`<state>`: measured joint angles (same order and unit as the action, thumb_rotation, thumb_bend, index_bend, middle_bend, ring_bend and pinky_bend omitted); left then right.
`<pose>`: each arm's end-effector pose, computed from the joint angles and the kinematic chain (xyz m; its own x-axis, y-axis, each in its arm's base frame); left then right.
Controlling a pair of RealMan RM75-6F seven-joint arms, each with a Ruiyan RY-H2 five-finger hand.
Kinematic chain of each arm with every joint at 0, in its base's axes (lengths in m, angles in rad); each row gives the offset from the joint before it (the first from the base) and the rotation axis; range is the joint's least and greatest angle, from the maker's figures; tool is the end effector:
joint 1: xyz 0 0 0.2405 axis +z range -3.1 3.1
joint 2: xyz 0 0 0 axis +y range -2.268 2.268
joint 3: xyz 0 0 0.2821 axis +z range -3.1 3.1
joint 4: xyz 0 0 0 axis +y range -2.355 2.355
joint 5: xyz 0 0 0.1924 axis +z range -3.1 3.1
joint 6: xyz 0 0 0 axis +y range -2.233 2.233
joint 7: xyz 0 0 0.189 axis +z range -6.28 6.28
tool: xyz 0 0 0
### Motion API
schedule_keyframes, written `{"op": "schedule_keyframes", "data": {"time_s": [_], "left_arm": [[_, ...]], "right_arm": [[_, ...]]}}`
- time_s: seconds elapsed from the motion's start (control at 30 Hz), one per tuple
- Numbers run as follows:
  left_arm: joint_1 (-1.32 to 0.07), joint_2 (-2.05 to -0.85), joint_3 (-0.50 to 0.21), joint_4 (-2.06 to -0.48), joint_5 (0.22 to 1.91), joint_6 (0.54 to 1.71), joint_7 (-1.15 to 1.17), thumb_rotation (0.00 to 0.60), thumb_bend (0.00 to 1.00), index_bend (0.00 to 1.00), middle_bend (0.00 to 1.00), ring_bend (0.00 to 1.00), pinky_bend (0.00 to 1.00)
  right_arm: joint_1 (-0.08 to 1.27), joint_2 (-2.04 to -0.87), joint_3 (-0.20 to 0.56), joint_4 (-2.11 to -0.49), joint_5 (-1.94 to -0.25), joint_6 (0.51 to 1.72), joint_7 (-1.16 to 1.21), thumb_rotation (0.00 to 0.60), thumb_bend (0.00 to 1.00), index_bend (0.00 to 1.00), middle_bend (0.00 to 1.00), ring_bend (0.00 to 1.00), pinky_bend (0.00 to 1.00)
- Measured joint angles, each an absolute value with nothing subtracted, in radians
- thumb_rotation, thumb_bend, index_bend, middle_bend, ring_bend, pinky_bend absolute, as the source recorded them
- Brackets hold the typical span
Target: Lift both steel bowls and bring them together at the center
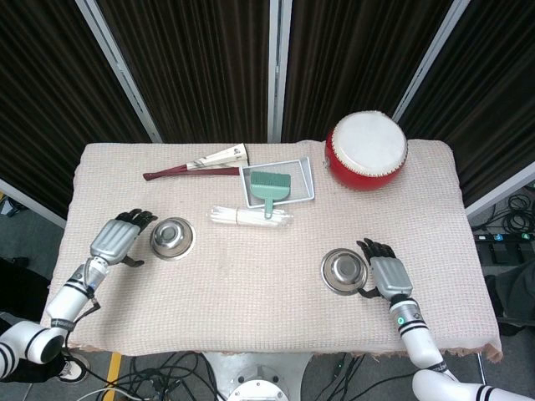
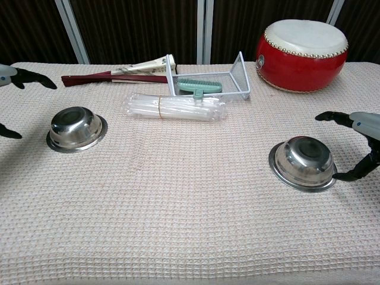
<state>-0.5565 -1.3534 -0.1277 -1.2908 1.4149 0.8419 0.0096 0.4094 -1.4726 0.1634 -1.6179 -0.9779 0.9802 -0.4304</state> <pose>-0.2823 0.3833 0.0518 0.5419 0.3218 0.7764 0.8357 -0.3039 -0.4573 -0.2789 -0.3145 0.0005 0.3093 -0.4337 0.8463 -0.9417 -0.0157 0.3362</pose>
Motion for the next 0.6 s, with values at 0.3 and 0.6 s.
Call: {"op": "schedule_keyframes", "data": {"time_s": [0.3, 0.6], "left_arm": [[-0.635, -1.416, -0.109, -1.224, 1.426, 0.773, -0.048, 0.6, 0.0, 0.14, 0.1, 0.06, 0.18], [-0.698, -1.442, -0.096, -1.174, 1.424, 0.692, -0.102, 0.6, 0.0, 0.14, 0.1, 0.06, 0.18]], "right_arm": [[0.467, -1.523, 0.158, -1.589, -0.899, 0.963, -0.475, 0.6, 0.1, 0.0, 0.0, 0.0, 0.0], [0.518, -1.527, 0.16, -1.581, -0.83, 0.929, -0.477, 0.6, 0.1, 0.0, 0.0, 0.0, 0.0]]}}
